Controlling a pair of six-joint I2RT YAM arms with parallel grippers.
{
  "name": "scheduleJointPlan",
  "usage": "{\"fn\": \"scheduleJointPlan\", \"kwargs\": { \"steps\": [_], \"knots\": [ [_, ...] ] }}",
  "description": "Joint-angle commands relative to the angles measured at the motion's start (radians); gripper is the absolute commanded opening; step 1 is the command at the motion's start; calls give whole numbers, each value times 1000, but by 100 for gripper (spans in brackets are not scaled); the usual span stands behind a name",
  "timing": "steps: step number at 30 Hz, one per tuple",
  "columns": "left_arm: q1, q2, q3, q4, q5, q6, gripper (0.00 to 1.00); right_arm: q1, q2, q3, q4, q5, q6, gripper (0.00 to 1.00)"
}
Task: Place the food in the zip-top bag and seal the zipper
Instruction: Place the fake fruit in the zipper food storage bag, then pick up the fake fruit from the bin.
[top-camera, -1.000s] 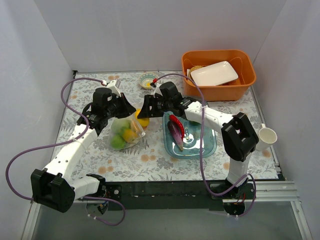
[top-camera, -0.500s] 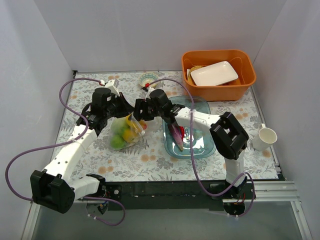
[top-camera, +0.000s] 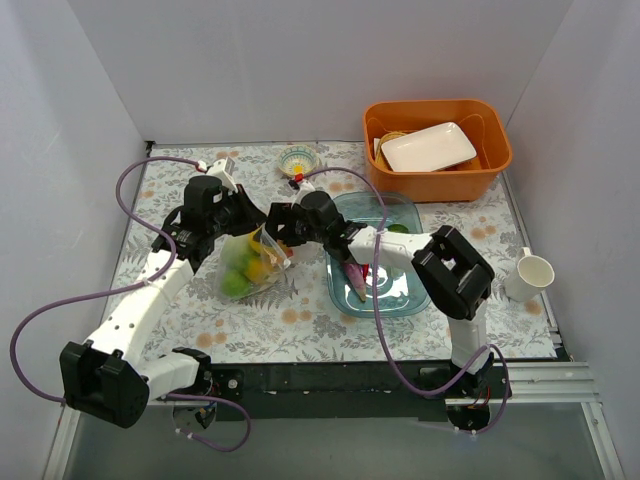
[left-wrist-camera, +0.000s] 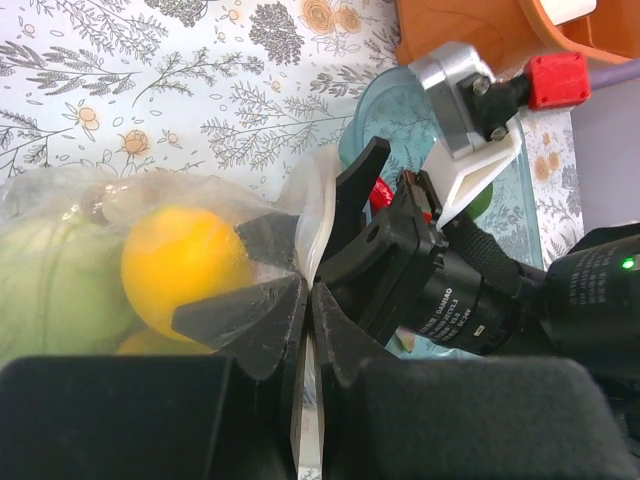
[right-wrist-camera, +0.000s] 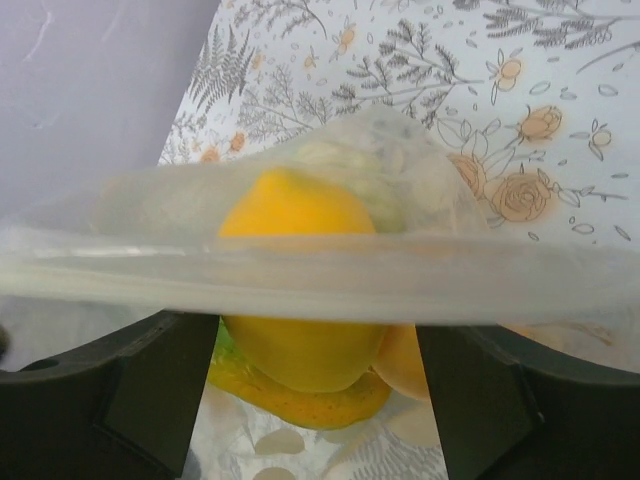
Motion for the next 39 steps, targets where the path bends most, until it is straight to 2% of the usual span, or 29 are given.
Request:
{"fn": "scheduleJointPlan", "kwargs": {
  "steps": [1, 2, 5, 9, 15, 22, 27, 30, 34, 39],
  "knots": [
    [0, -49, 27, 2, -38, -9, 5, 12, -80, -66, 101, 20, -29, 89],
    [-1, -49, 24, 2, -43, -11, 5, 11, -100, -73, 103, 24, -40, 95],
    [-1, -52, 23, 1, -52, -13, 5, 9, -134, -94, 106, 39, -57, 97],
    [0, -57, 23, -1, -59, -13, 5, 6, -171, -111, 108, 65, -75, 97],
    [-1, -66, 26, -12, -79, -11, 5, -9, -247, -137, 14, 132, -109, 95],
    [0, -62, 21, -9, -101, -23, 6, -38, -456, -192, -248, 385, -190, 96],
    [0, -43, 26, -9, -93, -26, 5, -74, -550, -191, -528, 623, -180, 98],
    [0, -43, 20, -7, -95, -29, 5, -139, -562, -168, -688, 625, -197, 98],
    [0, -43, 15, -5, -93, -31, 5, -306, -502, -137, -860, 556, -172, 98],
    [0, -43, 17, -7, -93, -32, 5, -413, -447, -140, -916, 501, -124, 98]
  ]
}}
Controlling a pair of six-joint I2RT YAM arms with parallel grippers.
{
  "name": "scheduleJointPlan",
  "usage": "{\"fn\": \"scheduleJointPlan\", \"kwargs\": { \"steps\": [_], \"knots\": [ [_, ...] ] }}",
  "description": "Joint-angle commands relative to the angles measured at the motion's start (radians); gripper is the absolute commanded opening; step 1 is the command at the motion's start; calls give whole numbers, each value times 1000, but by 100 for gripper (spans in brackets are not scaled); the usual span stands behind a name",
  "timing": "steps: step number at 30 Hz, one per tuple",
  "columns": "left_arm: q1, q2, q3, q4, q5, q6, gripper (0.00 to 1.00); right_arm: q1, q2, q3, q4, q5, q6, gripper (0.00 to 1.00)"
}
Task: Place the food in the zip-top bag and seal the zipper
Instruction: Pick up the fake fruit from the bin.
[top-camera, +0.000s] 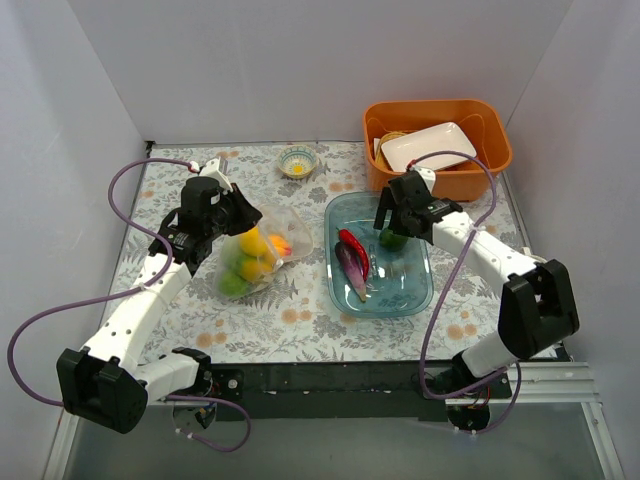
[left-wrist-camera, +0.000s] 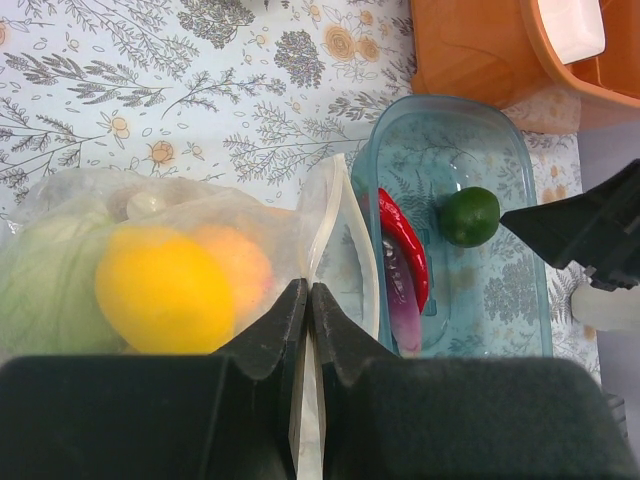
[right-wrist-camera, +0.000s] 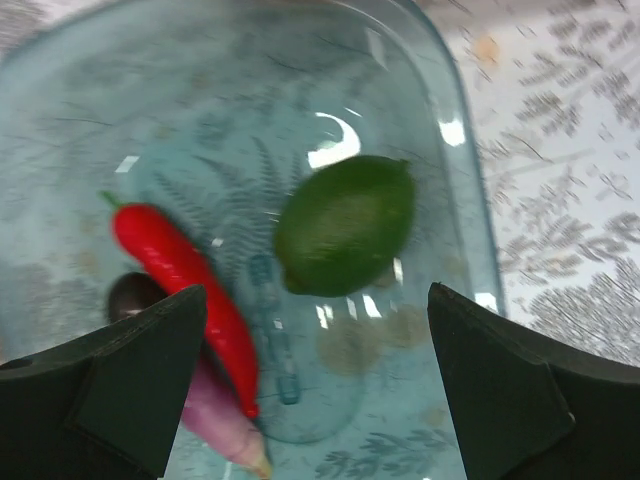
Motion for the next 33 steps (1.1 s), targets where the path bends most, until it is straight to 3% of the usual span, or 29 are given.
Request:
{"fn": "scheduleJointPlan", "kwargs": {
  "steps": [1, 19, 27, 33],
  "knots": [
    [0, -14, 18, 4, -9, -1, 5, -67, 44, 31, -125, -39, 45, 98],
    [0, -5, 33, -25, 3, 9, 6, -113, 158, 57, -50, -134, 111, 98],
    [0, 2, 38, -26, 2, 13, 6, -114, 179, 26, 63, -229, 48, 88],
    [-1, -3, 32, -31, -4, 16, 6, -114, 198, 41, 45, -169, 46, 85]
  ]
}}
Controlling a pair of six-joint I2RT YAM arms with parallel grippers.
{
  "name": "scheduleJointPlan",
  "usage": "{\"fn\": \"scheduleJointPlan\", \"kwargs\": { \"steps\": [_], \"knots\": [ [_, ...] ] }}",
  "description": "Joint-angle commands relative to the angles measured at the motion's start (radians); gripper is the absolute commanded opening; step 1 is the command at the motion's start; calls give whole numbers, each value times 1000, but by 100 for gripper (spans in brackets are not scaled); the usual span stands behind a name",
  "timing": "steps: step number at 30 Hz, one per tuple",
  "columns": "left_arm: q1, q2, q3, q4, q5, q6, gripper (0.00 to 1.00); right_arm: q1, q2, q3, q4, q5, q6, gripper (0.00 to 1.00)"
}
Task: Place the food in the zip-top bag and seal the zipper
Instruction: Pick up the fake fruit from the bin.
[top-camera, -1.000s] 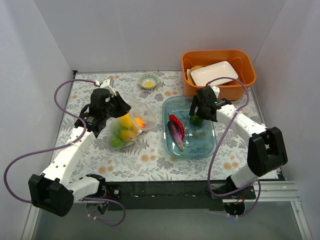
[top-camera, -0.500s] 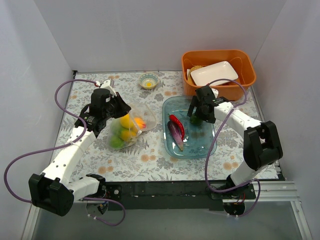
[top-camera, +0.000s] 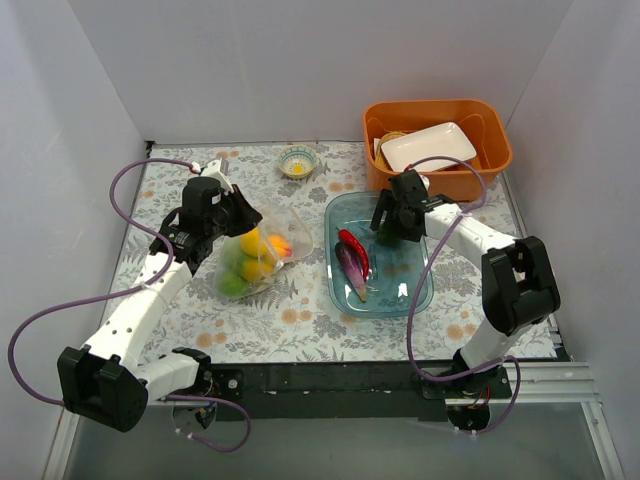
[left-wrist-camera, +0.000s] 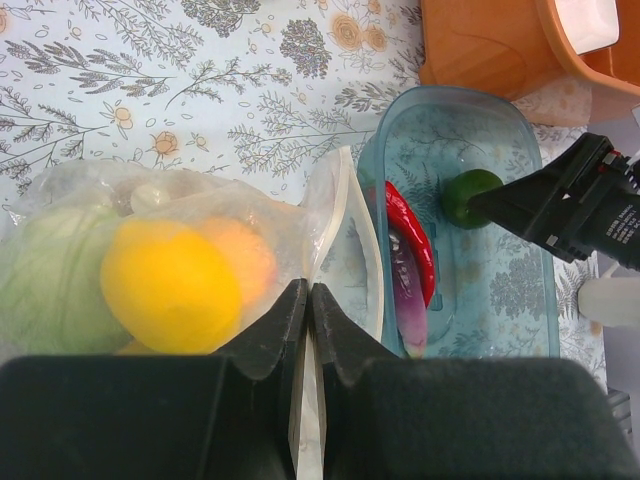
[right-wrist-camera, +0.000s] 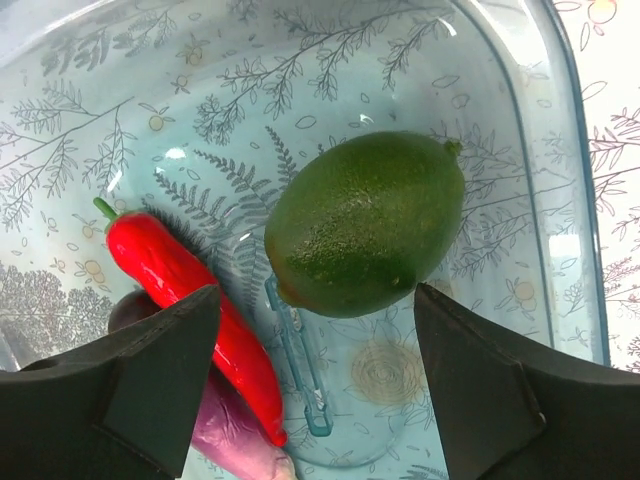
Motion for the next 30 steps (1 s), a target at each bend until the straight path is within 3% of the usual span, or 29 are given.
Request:
{"fn": "scheduleJointPlan", "kwargs": {
  "steps": [1, 9, 20, 30],
  "knots": [
    [0, -14, 29, -13, -7, 11, 6, -5, 35, 33, 4, 33, -14, 85],
    [-1, -8, 25, -12, -5, 13, 7, -5, 78, 69, -46, 75, -1, 86],
    [-1, -14, 22, -12, -11, 11, 8, -5, 32, 33, 73, 24, 60, 91],
    [0, -17, 13, -4, -7, 6, 8, -5, 96, 103, -17, 126, 83, 90]
  ]
}}
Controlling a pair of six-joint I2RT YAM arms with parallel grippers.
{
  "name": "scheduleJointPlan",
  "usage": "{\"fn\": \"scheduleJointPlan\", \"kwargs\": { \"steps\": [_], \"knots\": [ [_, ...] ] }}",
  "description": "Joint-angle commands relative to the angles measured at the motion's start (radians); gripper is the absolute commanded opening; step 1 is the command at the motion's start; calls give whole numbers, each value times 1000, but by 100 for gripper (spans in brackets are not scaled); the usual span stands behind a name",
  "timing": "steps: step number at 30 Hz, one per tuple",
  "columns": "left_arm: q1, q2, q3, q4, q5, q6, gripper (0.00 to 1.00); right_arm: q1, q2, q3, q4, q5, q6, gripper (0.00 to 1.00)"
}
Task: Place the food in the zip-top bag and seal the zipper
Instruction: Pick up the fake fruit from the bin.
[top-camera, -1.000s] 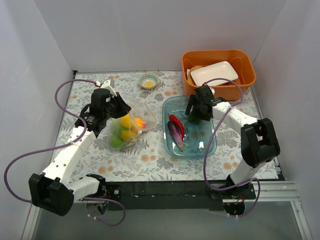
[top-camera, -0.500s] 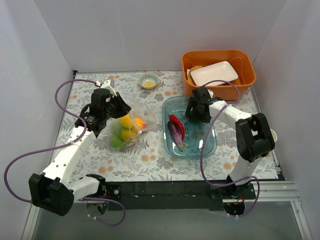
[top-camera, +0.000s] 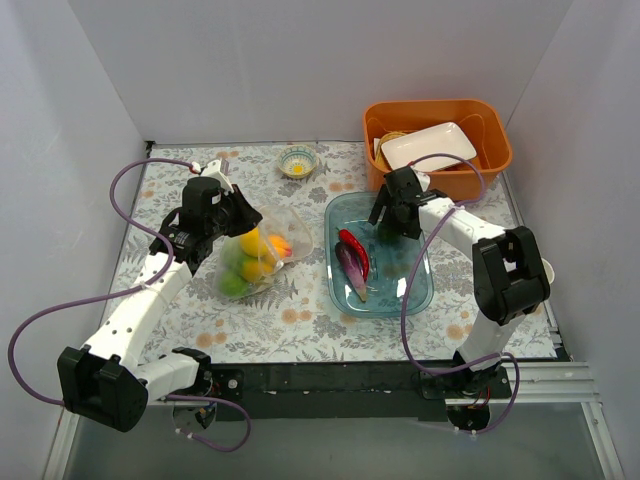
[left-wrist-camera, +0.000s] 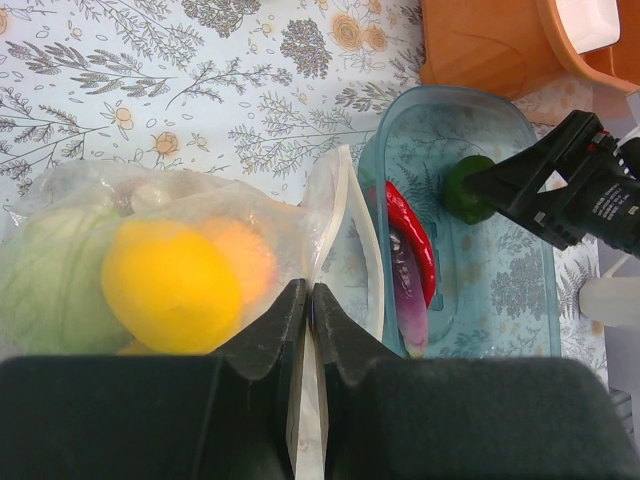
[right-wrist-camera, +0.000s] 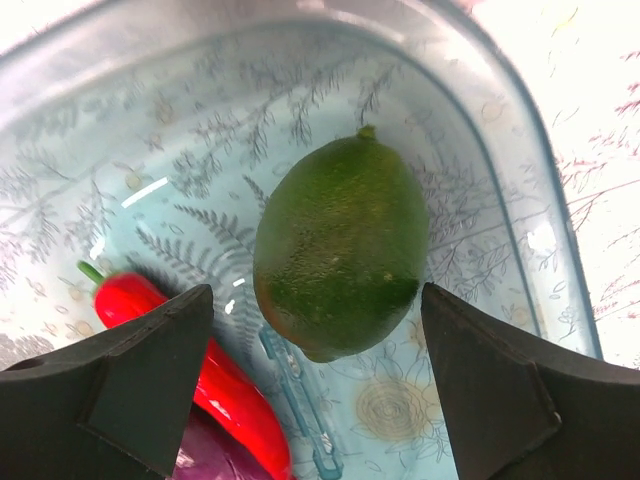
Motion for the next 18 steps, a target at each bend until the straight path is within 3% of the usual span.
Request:
{"fn": "scheduleJointPlan", "kwargs": {
  "steps": [1, 4, 12, 16, 18],
  "knots": [
    [0, -17, 12, -5, -5, 5, 8, -5, 20, 46, -7, 47, 13, 87],
    [-1, -17, 13, -5, -9, 4, 8, -5, 32, 39, 3, 38, 1, 78],
    [0, -17, 15, -5, -6, 5, 8, -5, 41, 25, 16, 18, -44, 67],
    [-1, -18, 13, -5, -8, 5, 8, -5, 17, -3, 53, -16, -80, 50],
    [0, -18, 12, -5, -8, 5, 8, -5, -14, -39, 87, -51, -100, 47]
  ]
}}
